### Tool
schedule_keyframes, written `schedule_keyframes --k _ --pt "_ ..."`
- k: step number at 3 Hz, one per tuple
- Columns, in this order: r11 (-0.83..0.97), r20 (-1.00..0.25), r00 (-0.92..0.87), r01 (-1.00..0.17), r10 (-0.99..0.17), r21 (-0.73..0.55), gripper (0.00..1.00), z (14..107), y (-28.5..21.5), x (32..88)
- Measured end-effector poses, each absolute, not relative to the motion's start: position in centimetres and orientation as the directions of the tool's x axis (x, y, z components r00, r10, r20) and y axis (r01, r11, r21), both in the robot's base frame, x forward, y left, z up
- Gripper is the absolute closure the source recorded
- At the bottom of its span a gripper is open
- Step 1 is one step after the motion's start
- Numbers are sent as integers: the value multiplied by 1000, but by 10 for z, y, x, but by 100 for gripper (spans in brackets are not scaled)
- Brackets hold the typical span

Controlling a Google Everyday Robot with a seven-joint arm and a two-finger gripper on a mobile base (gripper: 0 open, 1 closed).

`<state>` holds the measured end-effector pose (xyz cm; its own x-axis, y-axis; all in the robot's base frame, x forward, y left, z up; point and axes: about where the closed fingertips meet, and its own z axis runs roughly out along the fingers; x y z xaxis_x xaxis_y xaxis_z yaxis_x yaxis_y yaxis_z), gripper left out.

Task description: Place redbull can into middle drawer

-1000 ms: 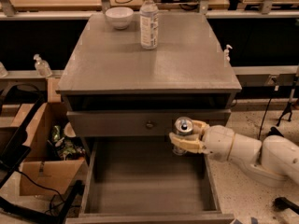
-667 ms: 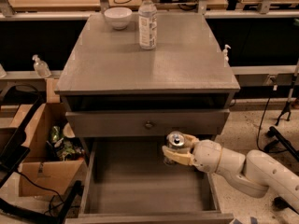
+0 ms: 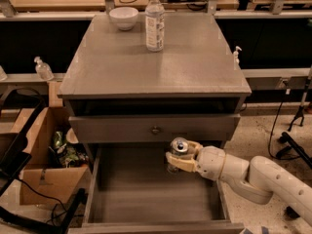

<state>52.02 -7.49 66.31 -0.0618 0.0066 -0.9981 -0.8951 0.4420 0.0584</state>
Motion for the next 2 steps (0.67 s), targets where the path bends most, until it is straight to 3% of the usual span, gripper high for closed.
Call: schedule_keyframes --k 2 --pt "350 -990 -134 -927 29 136 100 549 -1 551"
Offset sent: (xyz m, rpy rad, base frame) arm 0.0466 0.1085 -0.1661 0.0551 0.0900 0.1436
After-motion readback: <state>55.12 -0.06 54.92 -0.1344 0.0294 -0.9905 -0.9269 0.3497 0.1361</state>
